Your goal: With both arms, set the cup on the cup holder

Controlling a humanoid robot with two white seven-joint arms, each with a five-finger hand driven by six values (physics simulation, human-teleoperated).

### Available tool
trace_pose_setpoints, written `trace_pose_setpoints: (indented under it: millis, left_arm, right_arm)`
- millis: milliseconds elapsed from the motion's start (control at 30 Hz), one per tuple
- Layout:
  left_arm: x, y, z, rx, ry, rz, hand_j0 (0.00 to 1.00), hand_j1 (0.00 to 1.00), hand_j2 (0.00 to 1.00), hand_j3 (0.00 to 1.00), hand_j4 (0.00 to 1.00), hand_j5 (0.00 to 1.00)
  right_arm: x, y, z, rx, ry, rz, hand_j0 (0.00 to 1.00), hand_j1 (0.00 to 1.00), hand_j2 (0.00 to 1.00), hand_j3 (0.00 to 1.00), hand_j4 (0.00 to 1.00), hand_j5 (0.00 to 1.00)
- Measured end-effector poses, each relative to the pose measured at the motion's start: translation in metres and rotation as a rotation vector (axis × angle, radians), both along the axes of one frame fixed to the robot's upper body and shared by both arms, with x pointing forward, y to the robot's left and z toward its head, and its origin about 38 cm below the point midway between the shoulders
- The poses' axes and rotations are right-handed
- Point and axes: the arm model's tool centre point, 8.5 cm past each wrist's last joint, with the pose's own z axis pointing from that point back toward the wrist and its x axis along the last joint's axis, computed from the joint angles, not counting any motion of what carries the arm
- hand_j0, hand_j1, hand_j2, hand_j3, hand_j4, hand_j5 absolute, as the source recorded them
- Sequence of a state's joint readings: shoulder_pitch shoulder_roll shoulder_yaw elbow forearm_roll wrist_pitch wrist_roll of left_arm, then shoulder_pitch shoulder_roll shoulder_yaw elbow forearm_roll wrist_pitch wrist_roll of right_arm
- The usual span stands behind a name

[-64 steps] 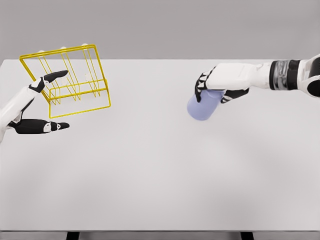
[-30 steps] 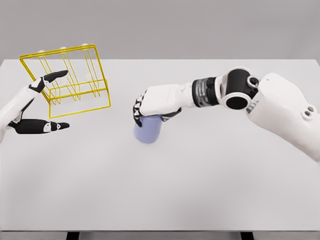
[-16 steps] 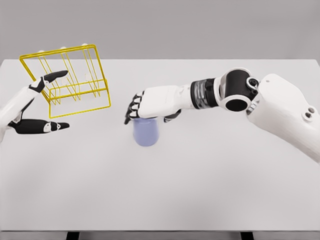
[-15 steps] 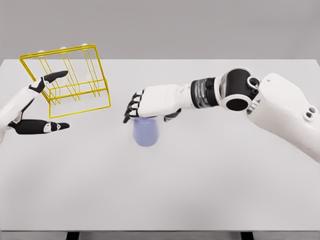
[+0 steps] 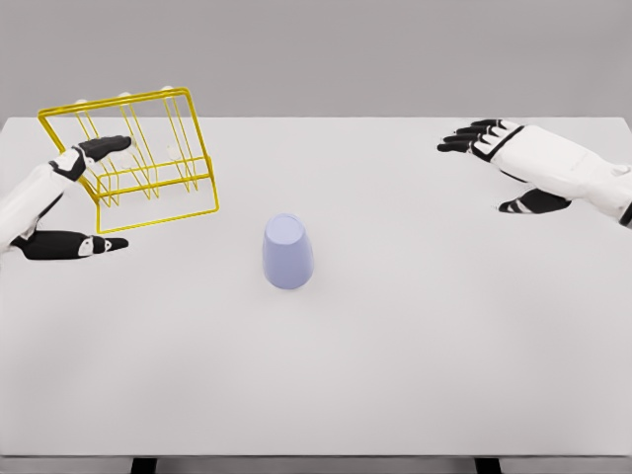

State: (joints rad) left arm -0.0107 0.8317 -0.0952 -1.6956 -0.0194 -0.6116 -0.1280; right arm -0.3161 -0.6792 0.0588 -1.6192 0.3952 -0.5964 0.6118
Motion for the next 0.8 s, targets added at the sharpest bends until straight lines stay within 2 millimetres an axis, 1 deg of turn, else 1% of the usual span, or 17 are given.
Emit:
trace_pose_setpoints:
  millis: [33,100,133,200,233,267,300,367,400,433,467,500,533,600,700,733,800]
  left_arm:
    - [0.001,0.002,0.004,0.027,-0.02,0.007,1.0,1.0,1.0,1.0,1.0,1.0]
    - [0.004,0.002,0.013,0.087,-0.051,0.006,1.0,1.0,1.0,1.0,1.0,1.0]
    - [0.005,0.002,0.018,0.116,-0.065,0.002,1.0,1.0,1.0,1.0,1.0,1.0]
    - [0.008,0.002,0.028,0.169,-0.091,-0.004,1.0,1.0,1.0,1.0,1.0,1.0]
    - [0.009,0.003,0.032,0.194,-0.101,-0.005,1.0,1.0,1.0,1.0,1.0,1.0]
    - [0.009,0.004,0.035,0.219,-0.104,-0.007,1.0,1.0,1.0,1.0,1.0,1.0]
    - [0.009,0.005,0.037,0.245,-0.105,-0.01,1.0,1.0,1.0,1.0,1.0,1.0]
    - [0.009,0.007,0.041,0.313,-0.106,-0.019,1.0,1.0,1.0,1.0,1.0,1.0]
    - [0.009,0.007,0.043,0.347,-0.106,-0.027,1.0,1.0,1.0,1.0,1.0,1.0]
    - [0.013,0.006,0.052,0.377,-0.124,-0.035,1.0,1.0,1.0,1.0,1.0,1.0]
    - [0.015,0.004,0.058,0.402,-0.134,-0.045,1.0,1.0,1.0,1.0,1.0,1.0]
    - [0.02,-0.001,0.068,0.423,-0.155,-0.059,1.0,1.0,1.0,1.0,1.0,1.0]
    - [0.028,-0.009,0.087,0.449,-0.204,-0.077,1.0,1.0,1.0,1.0,1.0,1.0]
    - [0.035,-0.025,0.099,0.479,-0.21,-0.138,1.0,1.0,1.0,1.0,1.0,1.0]
    - [0.036,-0.038,0.091,0.548,-0.119,-0.235,1.0,1.0,1.0,1.0,1.0,1.0]
    - [0.035,-0.04,0.087,0.562,-0.089,-0.26,1.0,1.0,1.0,1.0,1.0,1.0]
    - [0.035,-0.045,0.084,0.581,-0.06,-0.296,1.0,1.0,1.0,1.0,1.0,1.0]
  right_arm:
    - [-0.006,-0.009,-0.002,0.004,0.001,-0.021,1.0,1.0,1.0,1.0,1.0,1.0]
    - [-0.021,-0.027,-0.016,0.014,0.027,-0.066,1.0,1.0,1.0,1.0,1.0,1.0]
    - [-0.025,-0.033,-0.017,0.017,0.028,-0.082,1.0,1.0,1.0,1.0,1.0,1.0]
    - [-0.03,-0.038,-0.019,0.031,0.024,-0.101,1.0,1.0,1.0,1.0,1.0,1.0]
    - [-0.034,-0.039,-0.028,0.047,0.04,-0.111,1.0,1.0,1.0,1.0,1.0,1.0]
    - [-0.044,-0.039,-0.047,0.062,0.086,-0.123,1.0,1.0,1.0,1.0,1.0,1.0]
    - [-0.05,-0.038,-0.059,0.077,0.11,-0.13,1.0,1.0,1.0,1.0,1.0,1.0]
    - [-0.059,-0.041,-0.07,0.106,0.128,-0.155,1.0,1.0,1.0,1.0,1.0,1.0]
    - [-0.06,-0.046,-0.064,0.121,0.106,-0.174,1.0,1.0,1.0,1.0,1.0,1.0]
    - [-0.063,-0.051,-0.06,0.138,0.085,-0.194,1.0,1.0,1.0,1.0,1.0,1.0]
    - [-0.064,-0.053,-0.054,0.158,0.058,-0.209,1.0,1.0,1.0,1.0,1.0,1.0]
    - [-0.065,-0.053,-0.051,0.175,0.041,-0.216,1.0,1.0,1.0,1.0,1.0,1.0]
    - [-0.066,-0.05,-0.05,0.183,0.034,-0.214,1.0,1.0,1.0,1.0,1.0,1.0]
    - [-0.068,-0.043,-0.051,0.189,0.031,-0.199,1.0,1.0,1.0,1.0,1.0,1.0]
    - [-0.071,-0.034,-0.055,0.187,0.043,-0.174,1.0,1.0,1.0,1.0,1.0,1.0]
    - [-0.071,-0.032,-0.054,0.185,0.043,-0.168,1.0,1.0,1.0,1.0,1.0,1.0]
    - [-0.074,-0.032,-0.058,0.173,0.057,-0.164,1.0,1.0,1.0,1.0,1.0,1.0]
